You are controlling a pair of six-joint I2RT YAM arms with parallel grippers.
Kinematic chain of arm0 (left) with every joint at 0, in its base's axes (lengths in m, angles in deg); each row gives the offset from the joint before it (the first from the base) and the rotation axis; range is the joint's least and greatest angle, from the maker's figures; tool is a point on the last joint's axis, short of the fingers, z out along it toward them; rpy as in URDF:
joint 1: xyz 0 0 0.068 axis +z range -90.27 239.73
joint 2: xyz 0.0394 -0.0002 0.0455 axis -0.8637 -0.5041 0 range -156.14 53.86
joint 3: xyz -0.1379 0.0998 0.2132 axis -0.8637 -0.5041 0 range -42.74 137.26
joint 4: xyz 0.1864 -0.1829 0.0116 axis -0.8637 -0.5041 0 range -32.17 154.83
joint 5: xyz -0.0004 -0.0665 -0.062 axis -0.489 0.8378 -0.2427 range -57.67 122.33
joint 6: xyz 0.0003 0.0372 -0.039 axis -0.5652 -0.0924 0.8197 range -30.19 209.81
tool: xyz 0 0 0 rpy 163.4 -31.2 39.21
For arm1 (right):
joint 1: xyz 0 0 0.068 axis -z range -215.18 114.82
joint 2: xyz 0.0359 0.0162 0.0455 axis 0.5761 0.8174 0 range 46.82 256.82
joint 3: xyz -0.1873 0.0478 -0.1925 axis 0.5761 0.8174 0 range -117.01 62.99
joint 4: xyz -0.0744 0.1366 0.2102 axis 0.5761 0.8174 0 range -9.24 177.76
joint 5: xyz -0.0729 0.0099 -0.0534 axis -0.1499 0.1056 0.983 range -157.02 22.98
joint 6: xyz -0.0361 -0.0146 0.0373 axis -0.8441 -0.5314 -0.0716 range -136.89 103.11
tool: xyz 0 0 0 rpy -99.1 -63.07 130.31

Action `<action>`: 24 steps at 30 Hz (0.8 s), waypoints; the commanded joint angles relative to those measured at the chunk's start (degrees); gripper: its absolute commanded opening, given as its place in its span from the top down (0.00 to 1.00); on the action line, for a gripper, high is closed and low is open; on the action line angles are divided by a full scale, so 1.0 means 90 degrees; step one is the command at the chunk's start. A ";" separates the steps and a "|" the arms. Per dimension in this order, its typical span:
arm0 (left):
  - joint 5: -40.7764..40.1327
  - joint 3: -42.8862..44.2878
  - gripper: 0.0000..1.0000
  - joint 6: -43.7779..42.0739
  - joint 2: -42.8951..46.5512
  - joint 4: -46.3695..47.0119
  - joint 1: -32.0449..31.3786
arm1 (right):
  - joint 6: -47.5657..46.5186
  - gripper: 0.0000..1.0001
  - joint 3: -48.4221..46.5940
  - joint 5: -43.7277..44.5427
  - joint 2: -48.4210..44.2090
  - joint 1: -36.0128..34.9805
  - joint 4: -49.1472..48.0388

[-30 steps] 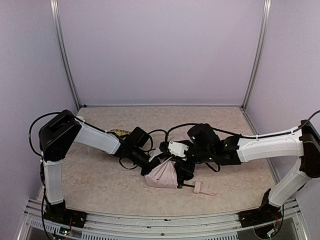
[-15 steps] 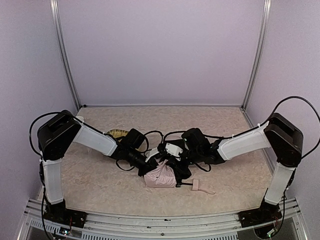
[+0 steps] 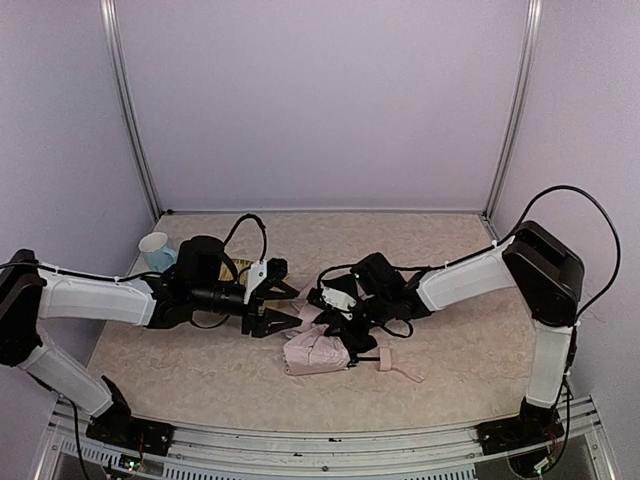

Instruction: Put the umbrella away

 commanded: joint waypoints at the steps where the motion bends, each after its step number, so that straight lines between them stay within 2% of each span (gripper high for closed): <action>1: -0.0848 -0.0002 0.35 -0.1388 0.0088 -0.0819 -0.0521 | 0.0089 1.00 0.0003 0.0094 0.0505 0.0054 0.1725; 7: -0.1393 0.0470 0.28 -0.2043 -0.0697 -0.1487 -0.1164 | 0.0147 1.00 -0.0403 -0.0465 0.0651 0.0099 0.2095; 12: -0.1833 0.0779 0.23 -0.2215 -0.1445 -0.1770 -0.1161 | 0.0232 1.00 -0.0596 -0.0952 0.0862 0.0277 0.2247; 13: -0.1950 0.0888 0.18 -0.2219 -0.1589 -0.1859 -0.1159 | 0.0242 1.00 -0.0621 -0.1025 0.0894 0.0302 0.2270; 16: -0.2508 0.1155 0.11 -0.2124 -0.2104 -0.2069 -0.1167 | 0.0248 1.00 -0.0620 -0.1214 0.0866 0.0353 0.2240; 18: -0.2689 0.1301 0.13 -0.2057 -0.2365 -0.2124 -0.1177 | 0.0253 1.00 -0.0598 -0.1339 0.0788 0.0373 0.2193; 22: -0.2437 0.1740 0.31 -0.1965 -0.2828 -0.2737 -0.1250 | 0.0429 1.00 -0.0665 -0.1551 0.0581 0.0546 0.2236; 24: -0.2192 0.1968 0.39 -0.1799 -0.3033 -0.3168 -0.1255 | 0.0667 0.92 -0.0641 -0.1623 0.0293 0.0749 0.2166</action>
